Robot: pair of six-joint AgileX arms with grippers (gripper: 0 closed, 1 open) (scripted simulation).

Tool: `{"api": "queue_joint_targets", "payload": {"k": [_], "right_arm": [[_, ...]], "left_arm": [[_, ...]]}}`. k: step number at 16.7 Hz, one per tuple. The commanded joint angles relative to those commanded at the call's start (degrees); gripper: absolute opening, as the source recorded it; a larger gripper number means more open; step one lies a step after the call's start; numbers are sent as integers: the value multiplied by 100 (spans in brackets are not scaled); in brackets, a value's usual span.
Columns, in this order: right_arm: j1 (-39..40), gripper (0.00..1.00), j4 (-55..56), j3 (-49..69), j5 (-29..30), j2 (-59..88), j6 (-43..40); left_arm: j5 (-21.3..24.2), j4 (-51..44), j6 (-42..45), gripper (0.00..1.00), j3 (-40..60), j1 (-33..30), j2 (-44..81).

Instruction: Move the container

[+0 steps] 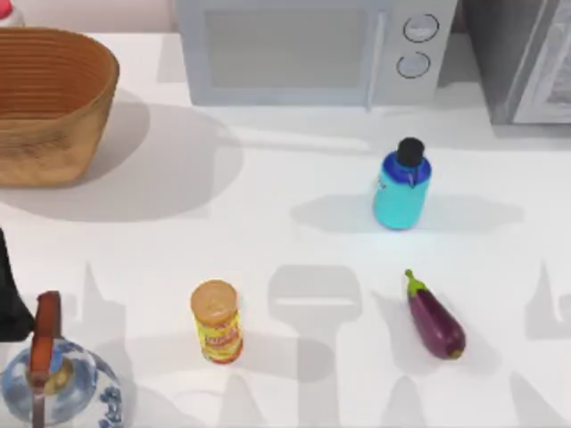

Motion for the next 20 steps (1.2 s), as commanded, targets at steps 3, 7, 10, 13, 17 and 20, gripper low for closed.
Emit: {"api": "queue_joint_targets", "payload": {"k": [3,7,10,13,17,20], "right_arm": [[6,100,46,3,-24,57,-4],[97,100,740,77,-359,891,-42],[203,100,1734,251,-787,2150,-76],[305,100,3033,539,-1290,3869,-107],[415,100,4988,1029,-1974,6443,-140],[482,100,6408,1379,-2457,8350,-166]], "left_arm": [[0,0,0,100,0,0,0],[0,0,0,100,0,0,0],[0,0,0,100,0,0,0],[0,0,0,100,0,0,0],[0,0,0,100,0,0,0],[0,0,0,100,0,0,0]]}}
